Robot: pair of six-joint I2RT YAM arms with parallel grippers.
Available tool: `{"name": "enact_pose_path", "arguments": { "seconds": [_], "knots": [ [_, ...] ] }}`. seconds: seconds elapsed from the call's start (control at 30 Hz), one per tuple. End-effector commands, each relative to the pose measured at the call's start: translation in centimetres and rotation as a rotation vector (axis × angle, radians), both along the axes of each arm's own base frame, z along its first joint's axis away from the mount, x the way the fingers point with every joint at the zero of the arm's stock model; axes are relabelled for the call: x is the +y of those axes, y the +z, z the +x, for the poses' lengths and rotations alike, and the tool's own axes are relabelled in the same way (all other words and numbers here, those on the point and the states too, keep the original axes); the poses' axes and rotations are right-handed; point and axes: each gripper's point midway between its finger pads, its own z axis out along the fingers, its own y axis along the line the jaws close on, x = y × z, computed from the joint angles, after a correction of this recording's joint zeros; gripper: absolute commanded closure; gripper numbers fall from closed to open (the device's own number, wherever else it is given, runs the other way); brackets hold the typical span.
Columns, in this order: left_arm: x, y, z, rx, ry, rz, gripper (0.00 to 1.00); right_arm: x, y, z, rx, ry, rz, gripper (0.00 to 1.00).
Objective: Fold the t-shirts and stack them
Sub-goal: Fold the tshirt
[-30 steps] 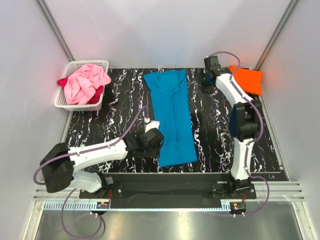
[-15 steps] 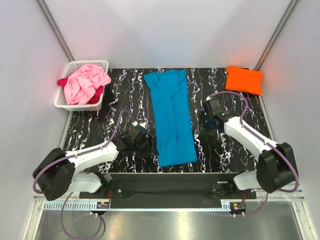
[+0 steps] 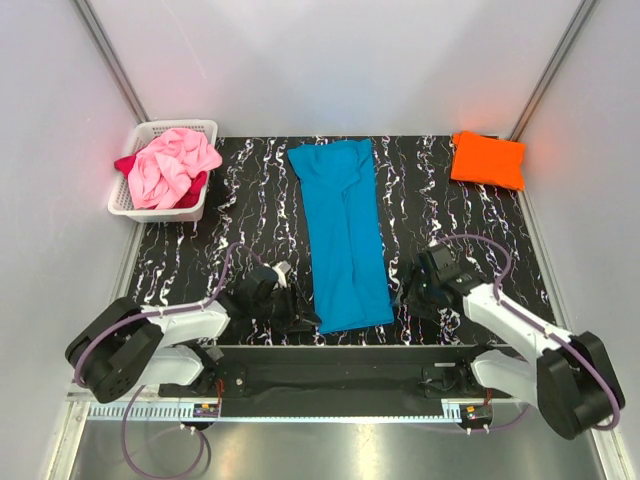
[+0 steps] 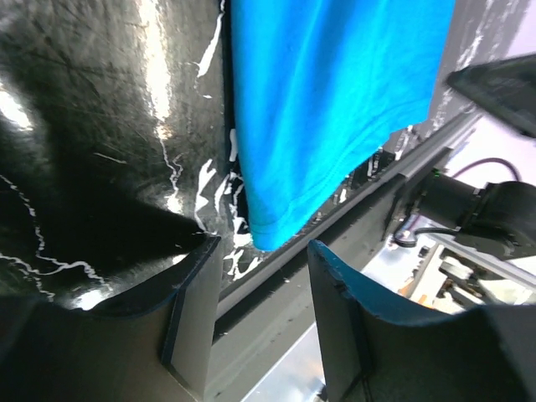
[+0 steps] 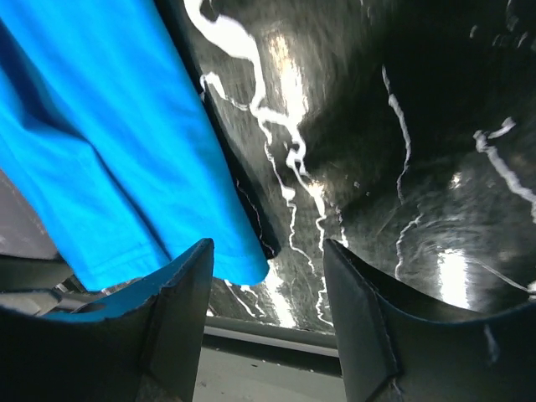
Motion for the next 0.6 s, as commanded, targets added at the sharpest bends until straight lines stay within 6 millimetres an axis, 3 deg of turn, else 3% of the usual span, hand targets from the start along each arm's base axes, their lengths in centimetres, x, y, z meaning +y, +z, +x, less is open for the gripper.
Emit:
{"name": "enact_pose_path", "arguments": {
  "seconds": [0.0,0.2,0.57],
  "knots": [
    [-1.1,1.8,0.5,-0.012,0.008,-0.104,0.50,2.3,1.9,0.8,-0.098,-0.036,0.173,0.38],
    [-1.2,0.5,-0.1,0.078,0.038,-0.119,0.50,2.8,-0.4,-1.0,-0.061,-0.035,0.248,0.42],
    [-1.1,-1.8,0.2,0.165,0.088,-0.055,0.51,2.8,-1.6,-1.1,-0.045,-0.037,0.248,0.45]
  ]
}}
